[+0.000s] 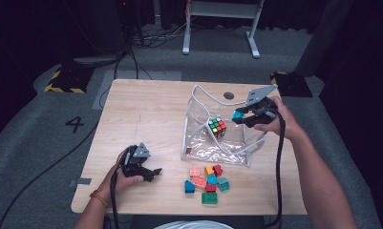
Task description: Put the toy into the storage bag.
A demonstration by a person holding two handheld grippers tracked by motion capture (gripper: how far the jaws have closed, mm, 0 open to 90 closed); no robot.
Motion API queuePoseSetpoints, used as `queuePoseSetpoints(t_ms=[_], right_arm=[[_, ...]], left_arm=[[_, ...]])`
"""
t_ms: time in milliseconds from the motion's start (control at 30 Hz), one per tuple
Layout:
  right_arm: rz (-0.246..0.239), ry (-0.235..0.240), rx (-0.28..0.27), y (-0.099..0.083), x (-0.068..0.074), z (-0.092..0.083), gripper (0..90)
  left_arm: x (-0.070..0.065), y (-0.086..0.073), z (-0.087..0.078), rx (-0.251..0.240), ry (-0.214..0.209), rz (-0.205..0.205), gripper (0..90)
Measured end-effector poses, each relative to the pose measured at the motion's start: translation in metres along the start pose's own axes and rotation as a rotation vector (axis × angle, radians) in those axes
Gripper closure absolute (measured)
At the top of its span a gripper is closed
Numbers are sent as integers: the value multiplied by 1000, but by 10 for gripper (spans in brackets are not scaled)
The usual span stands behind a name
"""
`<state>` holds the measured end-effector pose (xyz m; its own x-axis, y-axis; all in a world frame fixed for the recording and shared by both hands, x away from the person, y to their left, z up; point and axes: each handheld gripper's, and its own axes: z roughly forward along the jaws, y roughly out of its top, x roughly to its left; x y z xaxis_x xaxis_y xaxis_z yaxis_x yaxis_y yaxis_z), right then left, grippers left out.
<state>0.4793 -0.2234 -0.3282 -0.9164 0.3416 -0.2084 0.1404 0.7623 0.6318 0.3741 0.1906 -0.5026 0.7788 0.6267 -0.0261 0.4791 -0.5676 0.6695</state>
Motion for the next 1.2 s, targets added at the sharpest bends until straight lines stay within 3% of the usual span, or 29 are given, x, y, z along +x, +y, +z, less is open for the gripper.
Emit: queuePoseSetpoints(t_ms=[133,533,733,1000,1200], right_arm=[[-45,-19,83,6,-3,11,595],[14,-42,242,-1,-14,22,594],[7,-55,343,-6,-17,21,593],[0,-55,412,-10,-15,22,591],[-2,-43,385,-12,-14,22,547]], left_arm=[[0,0,0,0,0,0,95],[0,0,0,0,-1,1,95],[0,0,0,0,0,0,95],[0,0,0,0,-1,1,95],[0,0,0,1,-1,1,95]])
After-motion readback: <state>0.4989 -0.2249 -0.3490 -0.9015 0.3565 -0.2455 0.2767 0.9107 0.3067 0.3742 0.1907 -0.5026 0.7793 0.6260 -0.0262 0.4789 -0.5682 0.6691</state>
